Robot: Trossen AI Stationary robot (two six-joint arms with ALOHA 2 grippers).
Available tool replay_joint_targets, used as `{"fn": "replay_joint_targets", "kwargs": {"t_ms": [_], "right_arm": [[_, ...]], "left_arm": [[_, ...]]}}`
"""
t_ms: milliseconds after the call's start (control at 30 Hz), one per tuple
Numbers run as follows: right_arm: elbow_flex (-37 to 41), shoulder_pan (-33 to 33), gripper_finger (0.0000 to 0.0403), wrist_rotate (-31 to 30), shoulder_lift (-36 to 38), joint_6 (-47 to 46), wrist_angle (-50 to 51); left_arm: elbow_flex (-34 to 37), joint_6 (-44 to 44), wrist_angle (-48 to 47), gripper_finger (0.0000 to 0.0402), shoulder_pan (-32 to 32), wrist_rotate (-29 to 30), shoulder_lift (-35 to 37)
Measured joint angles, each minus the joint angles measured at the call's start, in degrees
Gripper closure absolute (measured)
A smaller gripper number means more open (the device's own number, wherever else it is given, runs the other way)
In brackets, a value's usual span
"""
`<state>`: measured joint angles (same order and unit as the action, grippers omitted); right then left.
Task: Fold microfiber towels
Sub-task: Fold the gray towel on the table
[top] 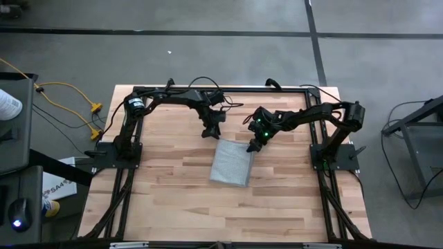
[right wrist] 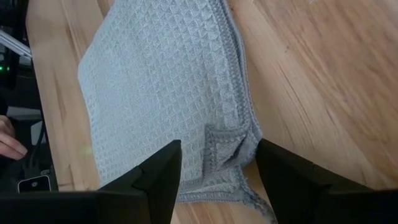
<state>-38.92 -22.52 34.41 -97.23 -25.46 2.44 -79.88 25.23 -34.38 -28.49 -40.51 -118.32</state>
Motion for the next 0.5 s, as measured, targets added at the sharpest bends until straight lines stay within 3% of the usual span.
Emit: {"fn": "replay_joint_targets", "kwargs": {"t_ms": [500], "right_arm": [[0.0,0.0,0.0202,0.8,0.0,0.0,-0.1]], "left_arm": [[0.0,-5.5,1.3,0.0244,0.0,-1.1,0.0]]}}
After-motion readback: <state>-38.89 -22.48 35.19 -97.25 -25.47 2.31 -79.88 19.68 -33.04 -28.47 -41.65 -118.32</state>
